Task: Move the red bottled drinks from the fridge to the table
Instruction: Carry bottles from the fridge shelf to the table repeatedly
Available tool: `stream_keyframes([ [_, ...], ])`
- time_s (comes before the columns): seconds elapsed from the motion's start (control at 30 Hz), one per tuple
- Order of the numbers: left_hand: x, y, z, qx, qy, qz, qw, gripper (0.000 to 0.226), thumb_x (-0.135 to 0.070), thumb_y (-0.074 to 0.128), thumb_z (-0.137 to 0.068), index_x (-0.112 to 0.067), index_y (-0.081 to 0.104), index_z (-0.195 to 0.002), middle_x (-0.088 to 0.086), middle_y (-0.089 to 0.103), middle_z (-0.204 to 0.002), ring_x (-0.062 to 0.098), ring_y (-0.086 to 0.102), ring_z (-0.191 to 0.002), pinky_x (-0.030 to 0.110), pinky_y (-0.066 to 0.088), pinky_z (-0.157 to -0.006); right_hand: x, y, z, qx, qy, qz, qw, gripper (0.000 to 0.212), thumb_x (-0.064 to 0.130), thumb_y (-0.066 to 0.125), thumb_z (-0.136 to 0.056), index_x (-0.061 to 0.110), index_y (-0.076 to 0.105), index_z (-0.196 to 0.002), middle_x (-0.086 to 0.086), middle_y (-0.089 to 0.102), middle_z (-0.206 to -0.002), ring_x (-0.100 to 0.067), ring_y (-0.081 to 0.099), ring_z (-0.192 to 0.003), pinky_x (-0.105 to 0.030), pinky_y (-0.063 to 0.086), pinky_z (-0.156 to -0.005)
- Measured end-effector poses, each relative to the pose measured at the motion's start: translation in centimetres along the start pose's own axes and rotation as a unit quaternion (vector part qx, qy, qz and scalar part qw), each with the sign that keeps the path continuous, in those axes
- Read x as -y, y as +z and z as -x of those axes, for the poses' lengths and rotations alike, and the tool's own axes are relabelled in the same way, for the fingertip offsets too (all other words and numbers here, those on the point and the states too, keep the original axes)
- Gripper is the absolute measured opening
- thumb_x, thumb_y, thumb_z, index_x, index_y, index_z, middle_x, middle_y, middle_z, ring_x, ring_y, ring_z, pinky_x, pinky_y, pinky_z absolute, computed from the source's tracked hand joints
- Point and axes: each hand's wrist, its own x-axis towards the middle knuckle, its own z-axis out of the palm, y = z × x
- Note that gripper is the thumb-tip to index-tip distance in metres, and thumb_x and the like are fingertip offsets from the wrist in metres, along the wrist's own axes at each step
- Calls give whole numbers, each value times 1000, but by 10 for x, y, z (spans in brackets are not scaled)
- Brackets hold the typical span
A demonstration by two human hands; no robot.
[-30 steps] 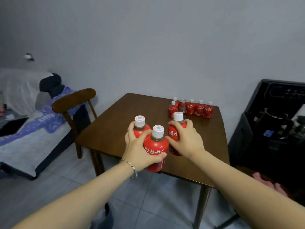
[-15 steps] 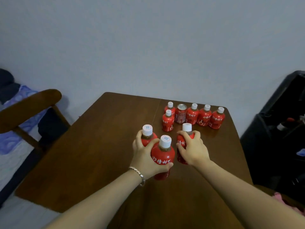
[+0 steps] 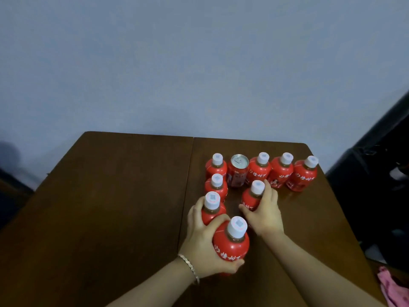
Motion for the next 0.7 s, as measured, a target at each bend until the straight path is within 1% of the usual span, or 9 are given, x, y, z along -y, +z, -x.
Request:
stream_keyframes([
  [0.07, 7, 3, -13, -7, 23, 11, 1000, 80, -64, 71, -44, -40, 50, -118, -46, -33, -123, 4, -6, -131, 35, 16, -115, 1, 9, -21, -20, -15, -33, 999, 80, 19, 78, -74, 13, 31, -139, -7, 35, -139, -27, 46, -125, -39, 43, -100],
  [0.17, 15, 11, -22, 2, 20, 18, 1000, 72, -69, 65, -42, -50, 45, -108, -46, -34, -123, 5, -6, -133, 32, 14, -114, -2, 20, -39, -5, -25, -41, 999, 71, 20, 79, -74, 8, 38, -131, -7, 35, -136, -23, 47, -122, -29, 40, -96],
  [0.23, 18, 16, -23, 13, -2, 20, 1000, 73, -71, 63, -41, -52, 38, -107, -46, -36, -120, 3, -8, -133, 28, 12, -114, -4, 25, -43, 25, -34, -18, 999, 72, 24, 77, -77, 8, 35, -133, -7, 30, -140, -23, 46, -124, -29, 40, -99],
  [0.43, 17, 32, -30, -2, -15, 1, 1000, 86, -71, 64, -42, -35, 53, -119, -43, -37, -123, 7, -7, -134, 40, 18, -117, -1, 8, -51, 205, 23, -6, 979, 81, 37, 54, -93, 15, 3, -151, -8, 3, -154, -27, 27, -140, -33, 25, -114],
  [0.5, 13, 41, -35, -17, -7, -2, 1000, 85, -69, 66, -42, -33, 55, -118, -41, -34, -127, 9, -6, -135, 44, 20, -116, 4, -17, -51, 210, 31, 39, 976, 76, 43, 51, -93, 12, 13, -151, -9, 15, -154, -25, 27, -139, -35, 27, -114],
  [0.57, 7, 52, -40, -24, -10, -9, 1000, 86, -68, 68, -43, -34, 54, -121, -41, -30, -127, 12, -6, -136, 46, 20, -116, 9, -42, -41, 229, 28, 8, 973, 61, 50, 47, -92, 17, 35, -142, -6, 45, -137, -18, 48, -116, -29, 41, -97],
  [0.6, 1, 60, -44, -24, -16, -10, 1000, 87, -66, 70, -44, -36, 51, -124, -38, -27, -129, 14, -5, -137, 47, 20, -116, 9, -53, -32, 257, 28, -7, 966, 56, 53, 46, -90, 22, 41, -137, -2, 54, -126, -15, 54, -105, -26, 45, -89],
  [0.63, -6, 68, -48, -21, -32, -10, 999, 89, -64, 73, -47, -38, 47, -128, -33, -24, -132, 17, -6, -138, 48, 20, -116, 9, -61, -21, 288, 25, 5, 957, 55, 57, 46, -88, 27, 42, -135, 0, 57, -122, -14, 56, -103, -26, 47, -87],
  [0.7, -24, 86, -56, -16, -69, -8, 997, 89, -61, 75, -49, -38, 45, -129, -27, -22, -135, 19, -9, -139, 47, 19, -117, 1, -70, -7, 299, 5, 86, 950, 60, 60, 47, -86, 32, 36, -138, -3, 54, -128, -18, 55, -115, -31, 47, -95],
])
